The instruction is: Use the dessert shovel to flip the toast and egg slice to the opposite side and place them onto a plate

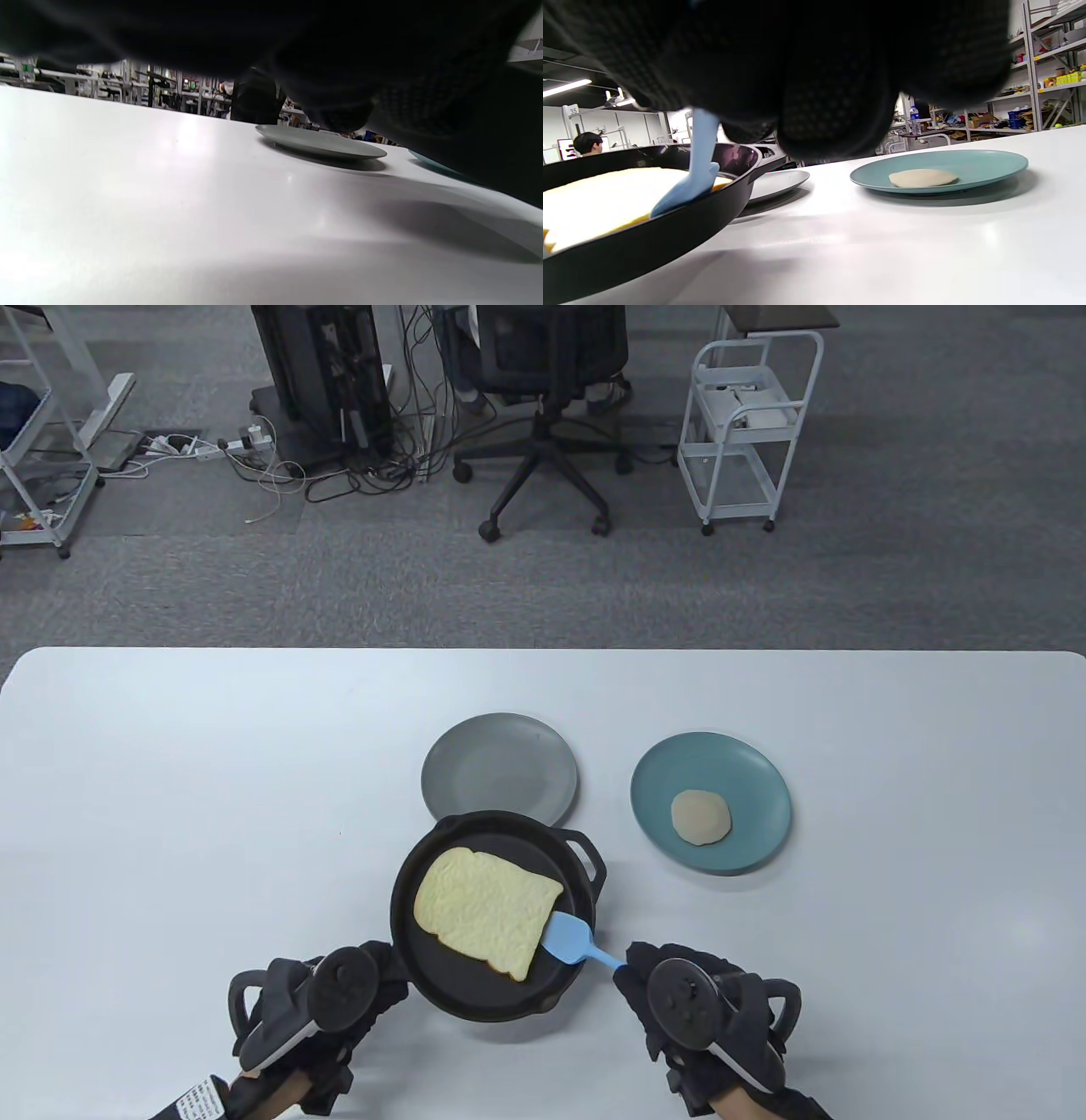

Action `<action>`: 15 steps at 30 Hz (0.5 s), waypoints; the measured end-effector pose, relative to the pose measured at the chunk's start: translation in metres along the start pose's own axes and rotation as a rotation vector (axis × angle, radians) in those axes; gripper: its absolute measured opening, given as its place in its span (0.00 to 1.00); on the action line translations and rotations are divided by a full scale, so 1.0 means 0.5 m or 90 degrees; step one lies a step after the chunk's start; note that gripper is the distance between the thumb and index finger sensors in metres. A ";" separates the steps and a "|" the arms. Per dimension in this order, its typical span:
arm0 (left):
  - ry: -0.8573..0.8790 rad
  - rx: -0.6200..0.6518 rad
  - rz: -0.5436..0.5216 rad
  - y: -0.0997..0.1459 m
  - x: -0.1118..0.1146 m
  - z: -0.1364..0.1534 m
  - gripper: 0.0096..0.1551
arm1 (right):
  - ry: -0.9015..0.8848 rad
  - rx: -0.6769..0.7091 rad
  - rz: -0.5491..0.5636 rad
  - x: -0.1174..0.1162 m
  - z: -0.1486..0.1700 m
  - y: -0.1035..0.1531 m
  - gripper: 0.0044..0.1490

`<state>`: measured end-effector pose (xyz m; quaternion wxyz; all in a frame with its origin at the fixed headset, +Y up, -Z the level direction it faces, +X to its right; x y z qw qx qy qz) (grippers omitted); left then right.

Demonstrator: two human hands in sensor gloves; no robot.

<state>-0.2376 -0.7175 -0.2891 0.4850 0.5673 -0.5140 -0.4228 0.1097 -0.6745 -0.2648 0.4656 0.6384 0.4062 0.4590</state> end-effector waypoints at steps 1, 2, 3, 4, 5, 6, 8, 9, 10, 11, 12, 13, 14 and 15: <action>0.013 -0.002 0.007 -0.001 0.003 0.001 0.27 | -0.013 0.002 0.000 -0.004 0.000 -0.001 0.27; 0.034 -0.007 0.000 0.001 0.003 0.003 0.27 | -0.031 -0.007 -0.003 -0.007 0.002 -0.002 0.28; 0.046 -0.017 -0.005 0.002 0.004 0.004 0.28 | -0.050 -0.022 -0.001 -0.008 0.009 -0.002 0.28; 0.056 -0.024 -0.002 0.005 0.003 0.002 0.28 | -0.084 -0.031 0.005 -0.006 0.016 -0.003 0.28; 0.057 -0.019 -0.001 0.007 0.001 -0.002 0.28 | -0.112 -0.041 0.001 -0.007 0.022 -0.005 0.28; 0.052 -0.014 0.001 0.008 0.000 -0.007 0.28 | -0.141 -0.054 -0.015 -0.009 0.030 -0.007 0.28; 0.046 -0.003 -0.004 0.014 0.000 -0.018 0.29 | -0.186 -0.066 -0.028 -0.013 0.040 -0.010 0.28; 0.045 0.008 0.001 0.015 0.001 -0.026 0.29 | -0.216 -0.069 -0.040 -0.016 0.045 -0.012 0.28; 0.050 0.019 0.012 0.015 0.004 -0.032 0.29 | -0.246 -0.075 -0.047 -0.016 0.047 -0.012 0.28; 0.051 0.025 0.026 0.017 0.010 -0.040 0.29 | -0.266 -0.086 -0.044 -0.014 0.048 -0.012 0.28; 0.040 0.024 0.024 0.019 0.013 -0.044 0.30 | -0.266 -0.085 -0.038 -0.010 0.048 -0.011 0.28; 0.030 0.032 0.020 0.019 0.014 -0.048 0.30 | -0.257 -0.080 -0.032 -0.006 0.046 -0.010 0.28; 0.001 0.043 0.019 0.020 0.015 -0.054 0.30 | -0.245 -0.077 -0.025 -0.002 0.044 -0.009 0.28; -0.012 0.047 0.017 0.021 0.016 -0.056 0.30 | -0.237 -0.072 -0.027 -0.001 0.040 -0.008 0.28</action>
Point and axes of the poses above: the tracker on the back of each hand, its own z axis roughly to the little-finger side, its own y axis roughly from the fingertips to the wrist, x = y × z, the point moved 4 cm from there along -y, roughly from the wrist to the fingertips
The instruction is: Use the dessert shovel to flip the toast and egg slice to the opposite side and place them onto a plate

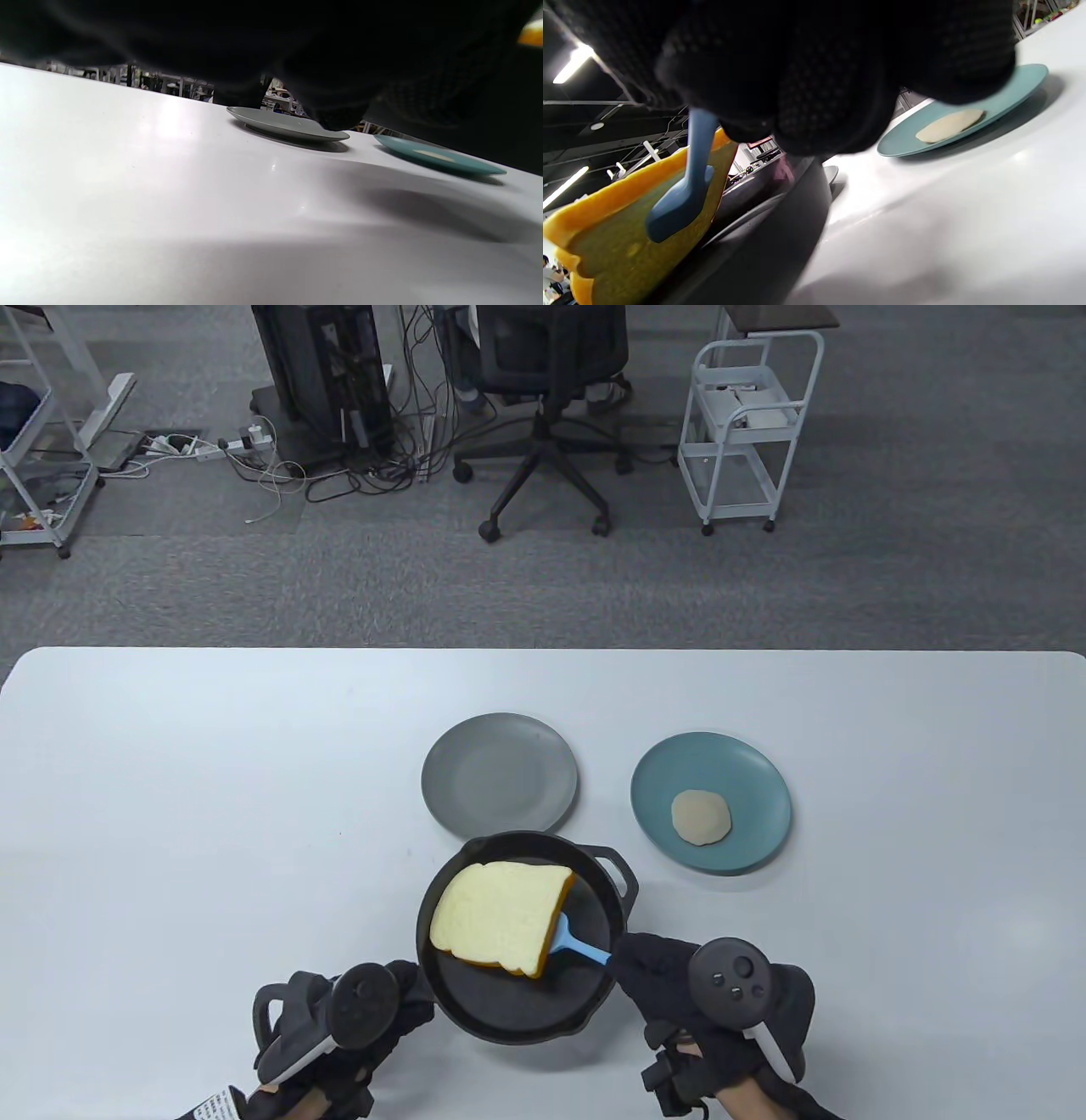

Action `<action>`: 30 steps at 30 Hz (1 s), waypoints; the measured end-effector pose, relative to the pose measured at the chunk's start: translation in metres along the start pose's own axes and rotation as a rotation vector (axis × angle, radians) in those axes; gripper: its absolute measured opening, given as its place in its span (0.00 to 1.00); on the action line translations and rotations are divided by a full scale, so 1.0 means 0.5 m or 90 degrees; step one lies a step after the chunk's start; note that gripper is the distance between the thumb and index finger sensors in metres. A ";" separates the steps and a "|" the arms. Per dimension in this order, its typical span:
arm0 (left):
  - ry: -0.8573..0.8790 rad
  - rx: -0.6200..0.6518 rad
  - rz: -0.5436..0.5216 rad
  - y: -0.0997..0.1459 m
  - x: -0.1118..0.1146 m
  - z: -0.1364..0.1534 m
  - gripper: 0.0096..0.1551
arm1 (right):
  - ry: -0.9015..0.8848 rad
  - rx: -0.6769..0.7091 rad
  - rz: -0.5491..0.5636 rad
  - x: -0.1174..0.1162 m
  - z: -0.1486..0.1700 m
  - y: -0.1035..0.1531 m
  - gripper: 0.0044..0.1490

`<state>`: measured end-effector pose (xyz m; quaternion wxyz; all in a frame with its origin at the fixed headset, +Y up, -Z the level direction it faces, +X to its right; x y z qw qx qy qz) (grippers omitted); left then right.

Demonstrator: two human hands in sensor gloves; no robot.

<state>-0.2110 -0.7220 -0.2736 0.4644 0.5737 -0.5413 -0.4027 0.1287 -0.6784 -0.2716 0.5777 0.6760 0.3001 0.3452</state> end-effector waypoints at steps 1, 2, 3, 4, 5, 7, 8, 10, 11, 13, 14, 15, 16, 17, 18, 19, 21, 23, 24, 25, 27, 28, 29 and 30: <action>-0.014 0.004 -0.003 0.002 0.002 -0.004 0.30 | 0.015 0.004 -0.006 -0.003 -0.005 0.003 0.28; -0.023 0.009 -0.005 0.004 0.003 -0.008 0.30 | 0.024 0.007 -0.008 -0.007 -0.008 0.004 0.28; -0.028 0.012 -0.003 0.004 0.003 -0.010 0.30 | 0.036 0.008 -0.007 -0.011 -0.011 0.006 0.28; -0.027 0.015 0.000 0.004 0.004 -0.011 0.30 | 0.044 0.014 -0.008 -0.015 -0.014 0.006 0.28; -0.026 0.019 0.002 0.005 0.005 -0.013 0.30 | 0.047 0.015 -0.014 -0.020 -0.015 0.005 0.28; -0.026 0.025 0.003 0.006 0.005 -0.016 0.30 | 0.043 0.017 -0.023 -0.030 -0.016 0.004 0.28; -0.029 0.029 0.001 0.007 0.004 -0.019 0.30 | 0.042 0.019 -0.029 -0.035 -0.016 0.004 0.28; -0.032 0.036 -0.012 0.009 0.002 -0.023 0.30 | 0.040 0.032 -0.048 -0.045 -0.019 0.004 0.29; -0.031 0.040 -0.013 0.011 0.001 -0.025 0.30 | 0.036 0.041 -0.058 -0.051 -0.021 0.004 0.29; -0.032 0.047 -0.011 0.012 0.000 -0.029 0.30 | 0.034 0.050 -0.074 -0.059 -0.025 0.003 0.30; -0.034 0.048 -0.011 0.012 0.000 -0.029 0.30 | 0.036 0.053 -0.075 -0.060 -0.026 0.004 0.31; -0.037 0.049 -0.011 0.012 0.000 -0.030 0.30 | 0.037 0.053 -0.075 -0.060 -0.026 0.004 0.31; -0.042 0.049 -0.008 0.012 0.000 -0.029 0.30 | 0.035 0.053 -0.078 -0.061 -0.025 0.004 0.32; -0.044 0.050 -0.007 0.012 -0.001 -0.030 0.30 | 0.033 0.052 -0.083 -0.062 -0.025 0.004 0.33; -0.045 0.052 -0.005 0.011 -0.001 -0.029 0.30 | 0.030 0.048 -0.097 -0.065 -0.022 0.003 0.34; -0.046 0.052 -0.003 0.011 -0.002 -0.029 0.30 | 0.028 0.043 -0.096 -0.066 -0.021 0.003 0.34; -0.047 0.051 0.003 0.010 -0.002 -0.028 0.30 | 0.024 0.045 -0.096 -0.065 -0.020 0.003 0.33; -0.055 0.046 0.002 0.009 -0.005 -0.024 0.30 | 0.007 0.046 -0.099 -0.062 -0.016 0.000 0.32; -0.057 0.043 0.002 0.008 -0.006 -0.021 0.30 | 0.000 0.043 -0.094 -0.060 -0.014 -0.001 0.32; -0.057 0.037 0.002 0.007 -0.007 -0.017 0.30 | -0.009 0.038 -0.089 -0.056 -0.010 -0.003 0.32; -0.051 0.024 0.008 0.004 -0.009 -0.008 0.30 | -0.027 0.037 -0.080 -0.047 -0.001 -0.007 0.32; -0.042 0.013 0.013 0.001 -0.009 -0.002 0.30 | -0.048 0.029 -0.071 -0.038 0.008 -0.011 0.32; -0.036 0.008 0.015 -0.001 -0.010 0.002 0.30 | -0.057 0.025 -0.068 -0.034 0.011 -0.012 0.32; -0.028 0.000 0.019 -0.003 -0.010 0.008 0.30 | -0.075 0.015 -0.059 -0.025 0.019 -0.015 0.32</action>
Point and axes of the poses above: the tracker on the back of each hand, its own z axis roughly to the little-finger side, its own y axis roughly from the fingertips to the wrist, x = y × z, the point moved 4 cm from there along -y, roughly from the wrist to the fingertips
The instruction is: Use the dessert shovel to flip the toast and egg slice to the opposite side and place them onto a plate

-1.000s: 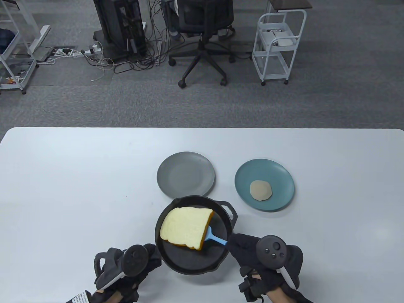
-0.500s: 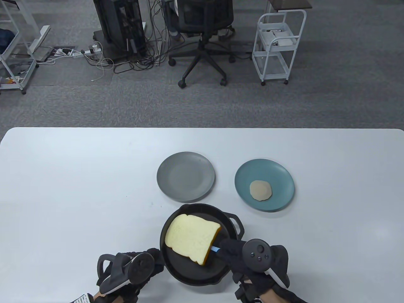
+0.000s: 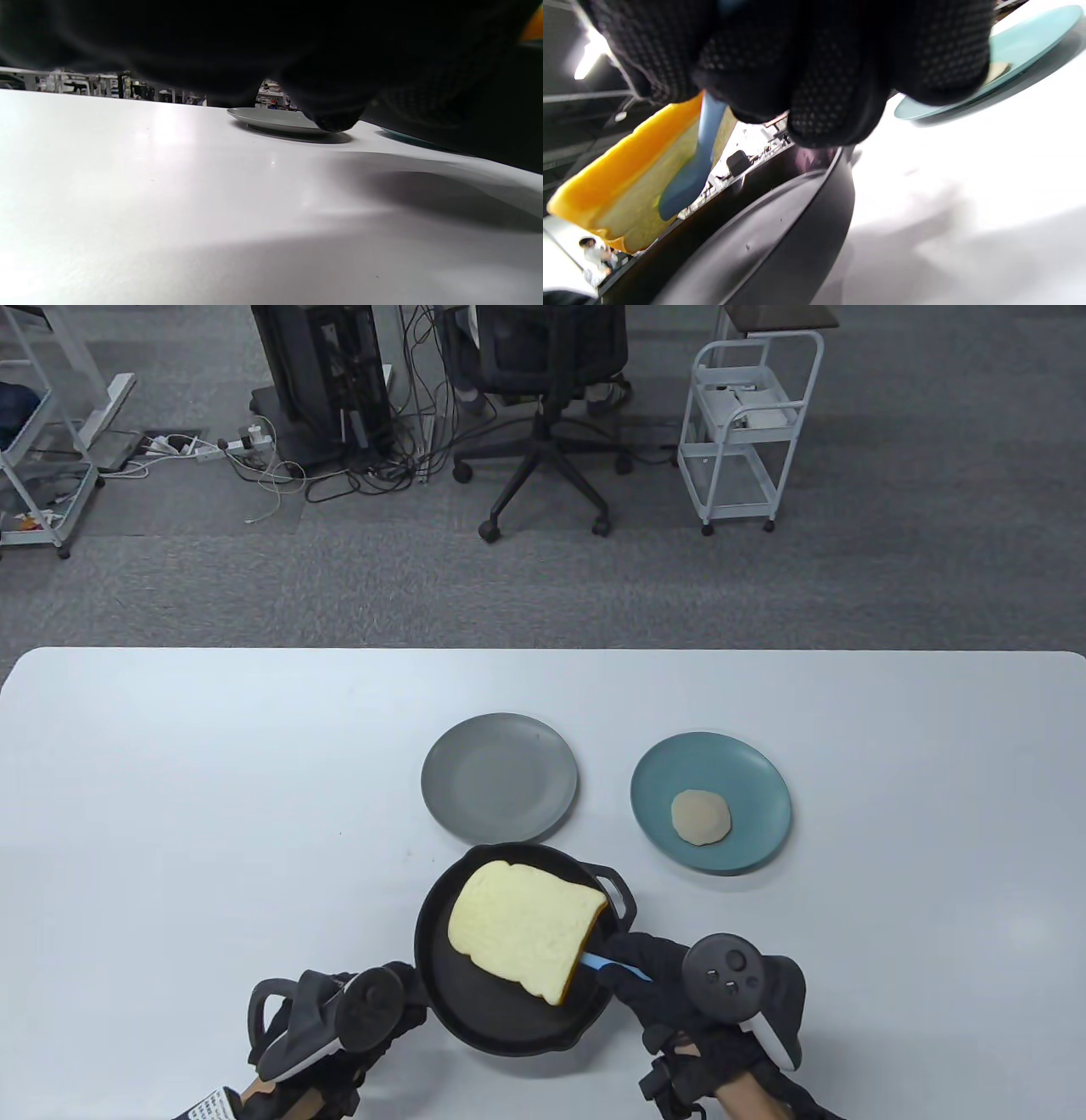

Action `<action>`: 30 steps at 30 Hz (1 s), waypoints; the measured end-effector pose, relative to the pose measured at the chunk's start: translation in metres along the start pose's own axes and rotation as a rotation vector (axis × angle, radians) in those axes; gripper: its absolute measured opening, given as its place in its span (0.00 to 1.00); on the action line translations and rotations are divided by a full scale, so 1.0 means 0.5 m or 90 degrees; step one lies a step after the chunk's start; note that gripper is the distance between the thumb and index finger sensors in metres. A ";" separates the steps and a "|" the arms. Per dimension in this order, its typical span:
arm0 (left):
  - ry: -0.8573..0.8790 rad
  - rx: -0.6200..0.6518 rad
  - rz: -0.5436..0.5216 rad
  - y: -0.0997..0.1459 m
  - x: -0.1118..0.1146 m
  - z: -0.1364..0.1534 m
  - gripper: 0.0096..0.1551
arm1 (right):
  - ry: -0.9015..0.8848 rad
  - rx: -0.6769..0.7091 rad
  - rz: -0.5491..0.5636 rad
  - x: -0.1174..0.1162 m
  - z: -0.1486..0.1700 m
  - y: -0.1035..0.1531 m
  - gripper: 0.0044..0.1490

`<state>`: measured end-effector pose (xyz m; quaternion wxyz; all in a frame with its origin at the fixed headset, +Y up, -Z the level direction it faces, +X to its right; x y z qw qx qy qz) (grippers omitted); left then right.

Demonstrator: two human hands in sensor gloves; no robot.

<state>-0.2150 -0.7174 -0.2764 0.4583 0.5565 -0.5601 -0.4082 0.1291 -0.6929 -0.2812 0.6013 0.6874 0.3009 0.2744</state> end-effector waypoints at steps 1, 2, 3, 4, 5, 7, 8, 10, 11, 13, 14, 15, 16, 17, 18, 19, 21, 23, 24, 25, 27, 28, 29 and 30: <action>0.006 -0.008 0.005 -0.002 -0.001 0.006 0.30 | -0.013 -0.009 0.019 0.014 0.008 -0.002 0.31; 0.009 -0.012 0.007 -0.003 -0.001 0.010 0.31 | -0.019 -0.016 0.030 0.022 0.014 -0.003 0.31; 0.009 -0.017 0.010 -0.005 -0.002 0.015 0.30 | -0.027 -0.031 0.043 0.035 0.024 -0.005 0.31; 0.006 -0.021 0.010 -0.006 -0.003 0.019 0.30 | -0.040 -0.048 0.053 0.048 0.036 -0.006 0.31; 0.004 -0.022 0.010 -0.007 -0.003 0.021 0.30 | -0.047 -0.062 0.063 0.056 0.044 -0.006 0.31; -0.004 -0.027 0.009 -0.007 -0.006 0.024 0.31 | -0.064 -0.103 0.102 0.081 0.071 -0.006 0.31; -0.007 -0.028 0.008 -0.007 -0.007 0.025 0.31 | -0.069 -0.121 0.117 0.092 0.084 -0.007 0.31; -0.008 -0.027 0.008 -0.008 -0.007 0.025 0.31 | -0.082 -0.150 0.139 0.109 0.106 -0.008 0.31; -0.008 -0.026 0.010 -0.008 -0.007 0.024 0.31 | -0.093 -0.173 0.155 0.120 0.121 -0.010 0.32; -0.006 -0.022 0.012 -0.007 -0.009 0.023 0.30 | -0.096 -0.198 0.178 0.133 0.140 -0.014 0.31; -0.005 -0.019 0.010 -0.007 -0.010 0.023 0.31 | -0.087 -0.208 0.194 0.141 0.149 -0.016 0.32; -0.002 -0.016 0.007 -0.006 -0.011 0.022 0.32 | -0.072 -0.218 0.217 0.148 0.157 -0.018 0.32; 0.006 -0.015 0.007 -0.006 -0.011 0.022 0.33 | -0.062 -0.228 0.234 0.152 0.164 -0.020 0.32; 0.010 -0.015 0.006 -0.005 -0.012 0.021 0.33 | -0.055 -0.236 0.246 0.154 0.169 -0.022 0.32; 0.010 -0.013 0.003 -0.004 -0.014 0.021 0.33 | -0.045 -0.249 0.255 0.157 0.175 -0.026 0.32; 0.011 -0.012 0.001 -0.003 -0.016 0.020 0.33 | -0.035 -0.260 0.262 0.158 0.180 -0.032 0.32; 0.012 -0.010 -0.001 -0.001 -0.018 0.018 0.33 | -0.009 -0.272 0.272 0.160 0.185 -0.046 0.32; 0.014 -0.007 -0.002 0.000 -0.018 0.015 0.33 | 0.026 -0.281 0.278 0.157 0.188 -0.063 0.32; 0.014 -0.005 -0.002 0.001 -0.018 0.014 0.33 | 0.042 -0.286 0.277 0.153 0.190 -0.073 0.32; 0.011 -0.002 0.000 0.002 -0.017 0.012 0.33 | 0.060 -0.289 0.275 0.146 0.192 -0.086 0.32; 0.010 0.001 0.002 0.002 -0.017 0.010 0.33 | 0.091 -0.293 0.268 0.129 0.198 -0.106 0.32; 0.009 0.002 0.002 0.002 -0.016 0.010 0.33 | 0.104 -0.294 0.263 0.120 0.200 -0.114 0.32; 0.009 0.002 0.004 0.002 -0.016 0.009 0.33 | 0.130 -0.295 0.254 0.107 0.204 -0.123 0.32; 0.010 0.002 0.006 0.002 -0.015 0.010 0.33 | 0.148 -0.294 0.252 0.099 0.207 -0.129 0.32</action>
Point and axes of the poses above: the tracker on the back of each hand, its own z axis roughly to the little-finger side, its own y axis roughly from the fingertips to the wrist, x = y × z, the point moved 4 cm from there along -y, roughly from the wrist to the fingertips
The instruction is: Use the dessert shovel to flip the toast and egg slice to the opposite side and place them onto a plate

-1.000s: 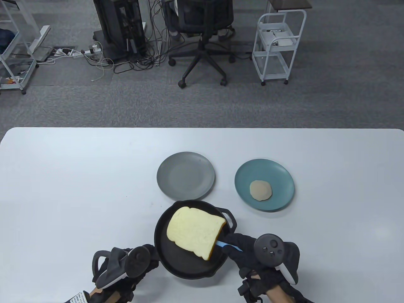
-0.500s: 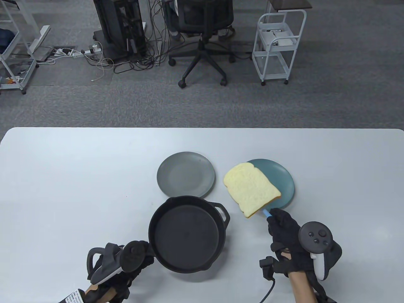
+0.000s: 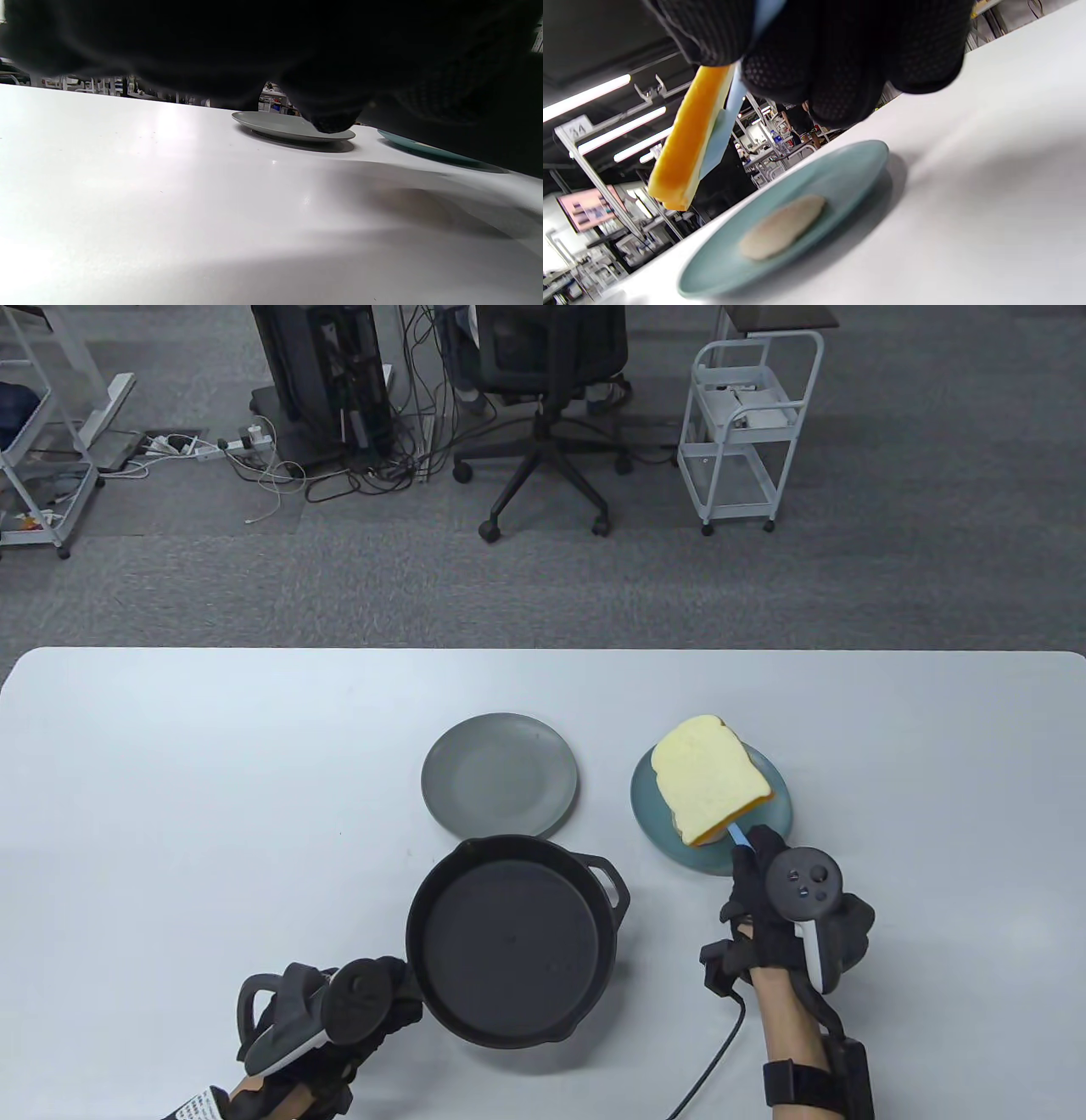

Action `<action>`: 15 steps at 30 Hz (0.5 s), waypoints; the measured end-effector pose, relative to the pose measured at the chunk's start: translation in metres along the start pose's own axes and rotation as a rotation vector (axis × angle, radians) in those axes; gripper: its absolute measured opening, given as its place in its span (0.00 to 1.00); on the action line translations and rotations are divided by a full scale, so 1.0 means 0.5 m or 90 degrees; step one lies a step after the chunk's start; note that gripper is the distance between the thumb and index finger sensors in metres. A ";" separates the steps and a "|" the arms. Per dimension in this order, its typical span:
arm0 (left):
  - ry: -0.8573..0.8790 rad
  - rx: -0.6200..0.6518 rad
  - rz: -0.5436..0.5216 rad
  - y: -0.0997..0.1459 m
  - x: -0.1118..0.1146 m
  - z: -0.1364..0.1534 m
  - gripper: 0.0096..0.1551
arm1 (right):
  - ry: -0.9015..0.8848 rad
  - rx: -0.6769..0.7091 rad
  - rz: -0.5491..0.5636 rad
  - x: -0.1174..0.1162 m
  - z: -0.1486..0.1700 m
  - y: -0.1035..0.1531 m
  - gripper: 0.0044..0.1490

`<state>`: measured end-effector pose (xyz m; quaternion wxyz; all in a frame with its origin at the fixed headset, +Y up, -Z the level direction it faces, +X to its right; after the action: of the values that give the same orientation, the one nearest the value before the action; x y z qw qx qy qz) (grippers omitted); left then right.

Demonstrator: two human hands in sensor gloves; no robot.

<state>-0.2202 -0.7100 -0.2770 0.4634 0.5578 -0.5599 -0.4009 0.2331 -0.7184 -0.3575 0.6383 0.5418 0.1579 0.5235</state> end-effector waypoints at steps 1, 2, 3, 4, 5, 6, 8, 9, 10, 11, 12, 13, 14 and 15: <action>0.002 0.000 0.003 0.000 0.001 0.000 0.33 | 0.026 0.008 0.006 -0.014 -0.002 -0.001 0.32; 0.004 0.000 0.007 -0.001 0.004 0.000 0.33 | 0.043 0.024 0.022 -0.024 -0.005 -0.001 0.32; 0.005 0.001 0.010 -0.002 0.006 -0.001 0.33 | 0.059 0.041 0.030 -0.030 -0.011 -0.001 0.32; 0.002 0.004 0.014 -0.002 0.009 -0.001 0.33 | 0.083 0.061 0.030 -0.038 -0.018 -0.001 0.32; -0.001 0.006 0.016 -0.002 0.011 -0.002 0.33 | 0.093 0.067 0.034 -0.040 -0.022 0.000 0.32; -0.003 0.007 0.017 -0.003 0.014 -0.004 0.33 | 0.109 0.071 0.037 -0.042 -0.027 0.001 0.32; -0.004 0.009 0.022 -0.004 0.018 -0.005 0.33 | 0.142 0.074 0.051 -0.042 -0.034 0.005 0.32; -0.006 0.011 0.024 -0.005 0.020 -0.006 0.33 | 0.160 0.079 0.058 -0.042 -0.037 0.007 0.32; -0.007 0.012 0.026 -0.005 0.021 -0.007 0.33 | 0.167 0.082 0.059 -0.043 -0.037 0.009 0.32; -0.009 0.012 0.026 -0.005 0.022 -0.007 0.33 | 0.179 0.087 0.066 -0.042 -0.040 0.011 0.32; -0.010 0.012 0.026 -0.005 0.022 -0.008 0.33 | 0.196 0.090 0.071 -0.040 -0.042 0.014 0.32; -0.011 0.012 0.025 -0.004 0.021 -0.008 0.33 | 0.206 0.092 0.076 -0.037 -0.043 0.015 0.32; -0.010 0.013 0.024 -0.004 0.021 -0.008 0.33 | 0.215 0.096 0.082 -0.035 -0.044 0.017 0.32; -0.008 0.013 0.022 -0.004 0.020 -0.008 0.33 | 0.221 0.096 0.085 -0.033 -0.044 0.017 0.32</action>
<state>-0.2154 -0.7199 -0.2771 0.4611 0.5501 -0.5762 -0.3907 0.2053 -0.7218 -0.3642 0.5229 0.4990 0.2685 0.6368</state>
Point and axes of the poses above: the tracker on the back of each hand, its own z axis roughly to the little-finger side, its own y axis roughly from the fingertips to the wrist, x = y × z, the point moved 4 cm from there along -y, roughly from the wrist to the fingertips
